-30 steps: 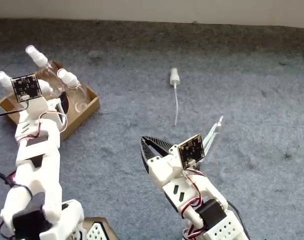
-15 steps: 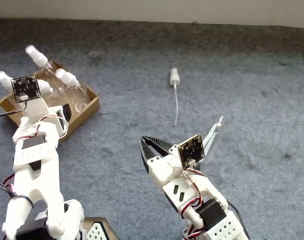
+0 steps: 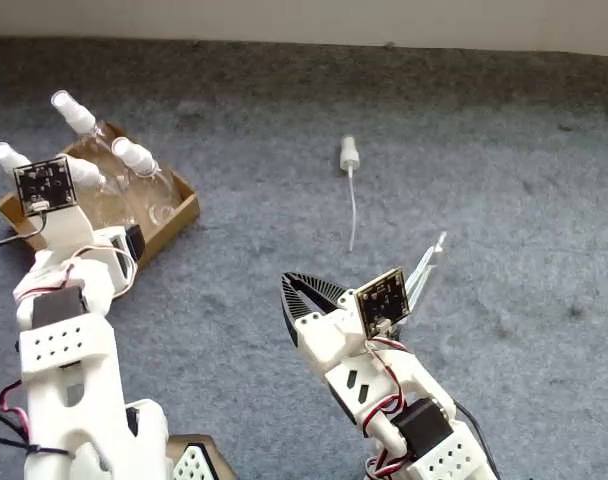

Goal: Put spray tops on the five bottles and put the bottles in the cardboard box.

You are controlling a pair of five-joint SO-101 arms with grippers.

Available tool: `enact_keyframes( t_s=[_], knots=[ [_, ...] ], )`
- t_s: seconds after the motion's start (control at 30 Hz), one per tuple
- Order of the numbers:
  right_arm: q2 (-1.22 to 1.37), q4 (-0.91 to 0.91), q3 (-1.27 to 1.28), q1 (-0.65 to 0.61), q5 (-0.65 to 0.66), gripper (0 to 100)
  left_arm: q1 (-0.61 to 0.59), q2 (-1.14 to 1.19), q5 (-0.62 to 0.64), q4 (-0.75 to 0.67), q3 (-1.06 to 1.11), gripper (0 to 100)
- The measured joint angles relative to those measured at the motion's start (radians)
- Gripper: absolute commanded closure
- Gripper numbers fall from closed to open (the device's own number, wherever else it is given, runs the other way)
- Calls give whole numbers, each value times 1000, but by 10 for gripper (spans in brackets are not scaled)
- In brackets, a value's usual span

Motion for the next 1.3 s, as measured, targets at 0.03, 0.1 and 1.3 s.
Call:
enact_keyframes(
  t_s=[0.03, 0.1, 1.3],
  knots=[
    [0, 0, 0, 3, 0, 994, 0, -18, 0, 31, 0, 765],
    [0, 0, 0, 29, 0, 994, 3, -60, 0, 97, 0, 765],
    [0, 0, 0, 921, 0, 989, 519, -390, -133, 875, -345, 766]
  ],
)
